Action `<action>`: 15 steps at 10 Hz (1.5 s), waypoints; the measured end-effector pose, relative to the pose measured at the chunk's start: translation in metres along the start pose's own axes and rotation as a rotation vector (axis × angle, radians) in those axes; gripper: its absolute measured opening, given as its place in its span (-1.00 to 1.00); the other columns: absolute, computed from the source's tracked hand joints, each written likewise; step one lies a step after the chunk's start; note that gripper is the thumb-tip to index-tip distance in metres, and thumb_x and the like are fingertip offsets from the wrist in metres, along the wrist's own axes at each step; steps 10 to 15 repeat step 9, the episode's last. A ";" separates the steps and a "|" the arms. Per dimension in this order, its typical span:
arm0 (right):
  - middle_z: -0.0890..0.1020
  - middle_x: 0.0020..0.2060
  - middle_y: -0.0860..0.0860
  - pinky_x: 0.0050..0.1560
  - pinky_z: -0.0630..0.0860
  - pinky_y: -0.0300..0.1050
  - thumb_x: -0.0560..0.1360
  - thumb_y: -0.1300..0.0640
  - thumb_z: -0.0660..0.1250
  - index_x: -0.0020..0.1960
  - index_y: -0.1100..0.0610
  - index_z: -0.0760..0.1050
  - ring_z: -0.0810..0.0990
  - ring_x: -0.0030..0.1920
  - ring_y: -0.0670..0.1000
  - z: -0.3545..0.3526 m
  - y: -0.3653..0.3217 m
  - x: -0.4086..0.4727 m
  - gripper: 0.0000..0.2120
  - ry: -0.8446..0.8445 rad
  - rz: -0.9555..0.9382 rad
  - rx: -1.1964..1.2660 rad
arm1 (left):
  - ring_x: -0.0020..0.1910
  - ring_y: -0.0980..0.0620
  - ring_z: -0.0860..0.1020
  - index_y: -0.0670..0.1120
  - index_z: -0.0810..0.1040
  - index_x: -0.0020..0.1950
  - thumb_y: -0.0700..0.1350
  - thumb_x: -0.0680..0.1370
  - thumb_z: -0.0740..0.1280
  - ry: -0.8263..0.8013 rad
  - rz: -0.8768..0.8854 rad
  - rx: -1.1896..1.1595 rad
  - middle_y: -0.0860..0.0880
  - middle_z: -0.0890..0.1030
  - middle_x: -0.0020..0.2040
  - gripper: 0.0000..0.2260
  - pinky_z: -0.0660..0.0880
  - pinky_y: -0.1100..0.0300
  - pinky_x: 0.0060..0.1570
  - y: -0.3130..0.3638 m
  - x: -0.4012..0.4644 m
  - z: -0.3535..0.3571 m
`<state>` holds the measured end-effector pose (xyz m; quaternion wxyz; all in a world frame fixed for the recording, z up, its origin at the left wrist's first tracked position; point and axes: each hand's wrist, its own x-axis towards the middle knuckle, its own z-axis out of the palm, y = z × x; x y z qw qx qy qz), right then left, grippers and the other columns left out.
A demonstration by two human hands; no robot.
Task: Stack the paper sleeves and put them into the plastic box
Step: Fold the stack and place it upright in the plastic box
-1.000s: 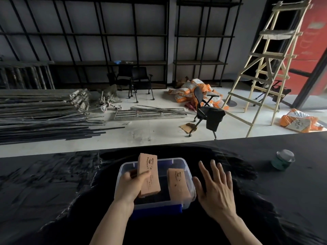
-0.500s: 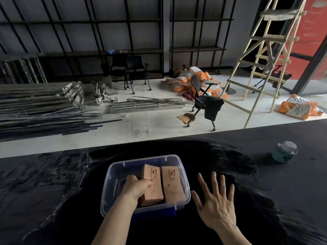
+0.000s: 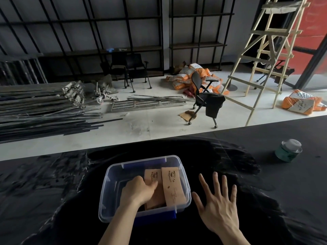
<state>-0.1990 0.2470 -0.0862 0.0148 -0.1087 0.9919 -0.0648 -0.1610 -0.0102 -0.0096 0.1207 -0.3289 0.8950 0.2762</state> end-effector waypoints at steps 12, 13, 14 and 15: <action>0.05 0.70 0.09 0.62 -0.04 0.31 0.62 -0.40 -0.14 0.66 -0.25 -0.03 -0.07 0.67 0.20 -0.038 -0.003 0.013 -0.35 -0.090 0.041 0.151 | 0.27 -0.03 0.61 0.04 0.48 0.42 0.35 0.54 0.23 0.151 0.206 -0.030 0.02 0.64 0.32 -0.43 0.55 0.08 0.15 -0.013 -0.034 -0.035; 0.05 0.70 0.09 0.62 -0.04 0.31 0.62 -0.40 -0.14 0.66 -0.25 -0.03 -0.07 0.67 0.20 -0.038 -0.003 0.013 -0.35 -0.090 0.041 0.151 | 0.27 -0.03 0.61 0.04 0.48 0.42 0.35 0.54 0.23 0.151 0.206 -0.030 0.02 0.64 0.32 -0.43 0.55 0.08 0.15 -0.013 -0.034 -0.035; 0.05 0.70 0.09 0.62 -0.04 0.31 0.62 -0.40 -0.14 0.66 -0.25 -0.03 -0.07 0.67 0.20 -0.038 -0.003 0.013 -0.35 -0.090 0.041 0.151 | 0.27 -0.03 0.61 0.04 0.48 0.42 0.35 0.54 0.23 0.151 0.206 -0.030 0.02 0.64 0.32 -0.43 0.55 0.08 0.15 -0.013 -0.034 -0.035; 0.05 0.70 0.09 0.62 -0.04 0.31 0.62 -0.40 -0.14 0.66 -0.25 -0.03 -0.07 0.67 0.20 -0.038 -0.003 0.013 -0.35 -0.090 0.041 0.151 | 0.27 -0.03 0.61 0.04 0.48 0.42 0.35 0.54 0.23 0.151 0.206 -0.030 0.02 0.64 0.32 -0.43 0.55 0.08 0.15 -0.013 -0.034 -0.035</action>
